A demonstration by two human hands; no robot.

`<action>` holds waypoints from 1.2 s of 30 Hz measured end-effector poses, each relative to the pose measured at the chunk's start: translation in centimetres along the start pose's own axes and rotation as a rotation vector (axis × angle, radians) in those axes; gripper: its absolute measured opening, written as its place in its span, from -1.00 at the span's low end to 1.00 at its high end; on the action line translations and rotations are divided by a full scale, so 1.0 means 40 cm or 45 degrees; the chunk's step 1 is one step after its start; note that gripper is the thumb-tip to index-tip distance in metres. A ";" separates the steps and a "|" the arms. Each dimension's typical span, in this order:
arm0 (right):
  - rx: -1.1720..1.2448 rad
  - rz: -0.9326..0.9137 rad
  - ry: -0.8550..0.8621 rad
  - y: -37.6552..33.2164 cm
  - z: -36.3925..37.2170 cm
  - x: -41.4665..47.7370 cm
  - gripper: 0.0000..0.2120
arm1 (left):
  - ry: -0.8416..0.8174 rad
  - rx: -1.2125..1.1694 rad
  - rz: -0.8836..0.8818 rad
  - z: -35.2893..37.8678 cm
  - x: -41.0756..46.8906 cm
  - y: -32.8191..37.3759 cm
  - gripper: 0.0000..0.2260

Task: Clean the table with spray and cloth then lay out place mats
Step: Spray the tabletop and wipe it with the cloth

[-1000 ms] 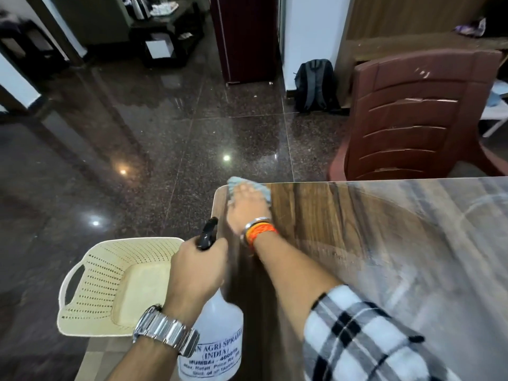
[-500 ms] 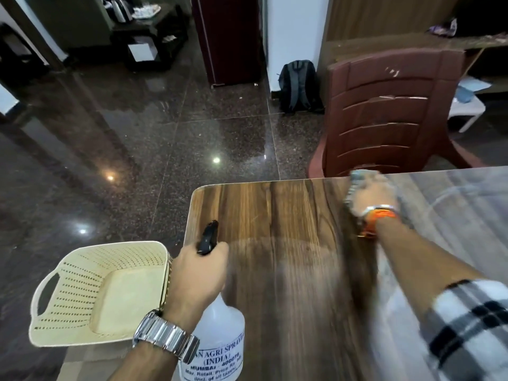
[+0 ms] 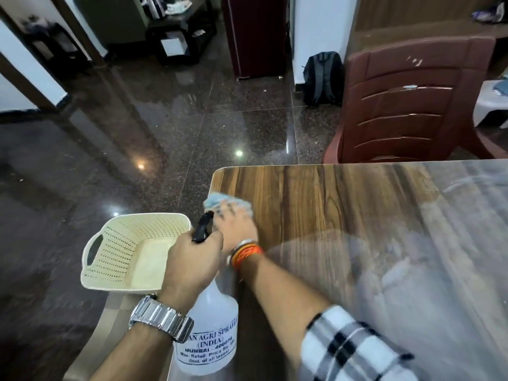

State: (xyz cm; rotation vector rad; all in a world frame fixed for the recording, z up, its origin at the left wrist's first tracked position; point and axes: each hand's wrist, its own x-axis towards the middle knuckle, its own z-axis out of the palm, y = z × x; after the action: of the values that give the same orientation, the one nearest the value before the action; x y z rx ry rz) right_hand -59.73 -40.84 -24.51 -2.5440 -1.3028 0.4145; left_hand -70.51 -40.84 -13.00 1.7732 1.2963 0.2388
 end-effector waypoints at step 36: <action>-0.137 0.236 0.088 -0.100 0.124 -0.398 -0.43 | -0.086 0.019 0.172 -0.192 -0.233 -0.260 -0.73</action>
State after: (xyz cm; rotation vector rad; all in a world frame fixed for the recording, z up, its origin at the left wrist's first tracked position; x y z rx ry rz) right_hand -73.40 -51.14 -25.56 -2.7547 -1.0972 0.2959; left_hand -86.14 -44.00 -13.24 1.8679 1.1344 0.2432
